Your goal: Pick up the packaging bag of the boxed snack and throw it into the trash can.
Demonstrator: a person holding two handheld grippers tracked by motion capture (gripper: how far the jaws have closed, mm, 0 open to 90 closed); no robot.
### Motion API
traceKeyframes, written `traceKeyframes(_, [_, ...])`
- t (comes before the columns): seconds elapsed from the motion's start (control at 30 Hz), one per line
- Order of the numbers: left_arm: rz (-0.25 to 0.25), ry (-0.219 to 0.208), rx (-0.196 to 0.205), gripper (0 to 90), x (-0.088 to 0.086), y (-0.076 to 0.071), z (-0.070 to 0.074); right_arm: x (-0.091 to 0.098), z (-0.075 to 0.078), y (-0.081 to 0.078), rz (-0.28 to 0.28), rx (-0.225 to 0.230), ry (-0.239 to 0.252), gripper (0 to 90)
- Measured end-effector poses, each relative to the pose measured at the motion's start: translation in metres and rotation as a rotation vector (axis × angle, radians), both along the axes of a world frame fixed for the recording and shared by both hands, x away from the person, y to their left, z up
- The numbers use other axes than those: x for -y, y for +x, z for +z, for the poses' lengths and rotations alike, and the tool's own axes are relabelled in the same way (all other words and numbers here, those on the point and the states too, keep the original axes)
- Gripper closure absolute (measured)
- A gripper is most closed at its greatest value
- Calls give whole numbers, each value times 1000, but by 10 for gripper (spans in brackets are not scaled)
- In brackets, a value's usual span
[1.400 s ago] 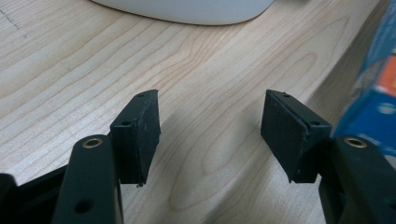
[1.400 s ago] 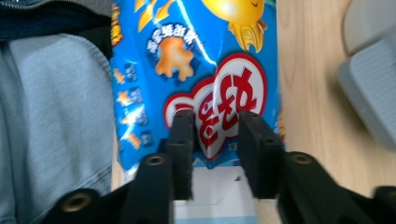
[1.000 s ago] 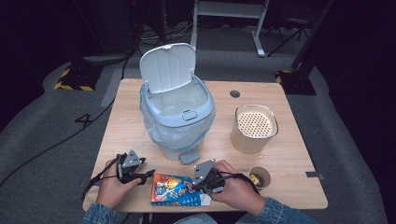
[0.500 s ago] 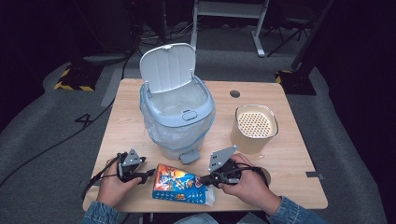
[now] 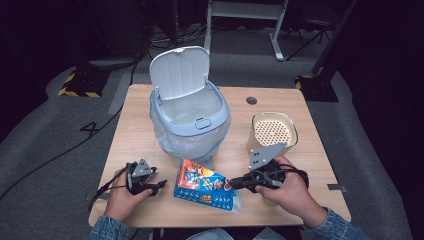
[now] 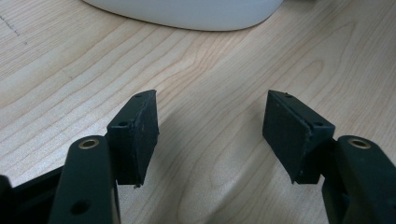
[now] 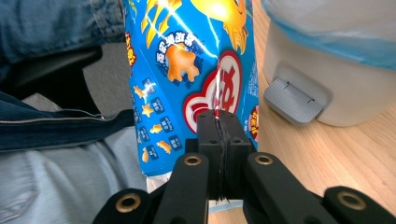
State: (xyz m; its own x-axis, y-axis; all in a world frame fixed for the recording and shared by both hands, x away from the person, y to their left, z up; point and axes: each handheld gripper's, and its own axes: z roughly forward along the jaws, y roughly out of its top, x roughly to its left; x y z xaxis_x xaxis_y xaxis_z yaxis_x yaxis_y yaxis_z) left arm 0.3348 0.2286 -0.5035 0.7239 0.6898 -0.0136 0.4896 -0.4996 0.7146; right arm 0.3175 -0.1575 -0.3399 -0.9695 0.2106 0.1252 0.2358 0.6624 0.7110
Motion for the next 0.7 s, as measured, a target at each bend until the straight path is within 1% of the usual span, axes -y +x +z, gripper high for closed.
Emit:
traceKeyframes(0.03, [0, 0, 0, 363, 0, 0, 0, 3, 4, 0, -3, -2, 5, 892])
traceKeyframes(0.17, [1, 0, 0, 363, 0, 0, 0, 14, 21, 0, -31, 22, 18, 892])
traceKeyframes(0.23, [-1, -1, -1, 363, 0, 0, 0, 19, 28, 0, -44, 21, 24, 892])
traceKeyframes(0.47, [-2, -1, -4, 360, 2, 3, 0, 34, 53, -4, -85, 41, 40, 892])
traceKeyframes(0.5, [-2, -1, -4, 360, 2, 3, 0, 34, 53, -4, -85, 41, 40, 892])
traceKeyframes(0.53, [-4, 3, -2, 360, 2, 4, 0, 36, 57, -4, -90, 45, 41, 892])
traceKeyframes(0.57, [0, -3, -6, 360, 2, 4, 0, 38, 61, -4, -97, 47, 44, 892])
traceKeyframes(0.6, [1, -4, -6, 360, 2, 4, 0, 41, 69, -4, -108, 48, 52, 893])
traceKeyframes(0.7, [2, -4, -6, 360, 2, 4, 0, 44, 82, -2, -120, 59, 58, 892])
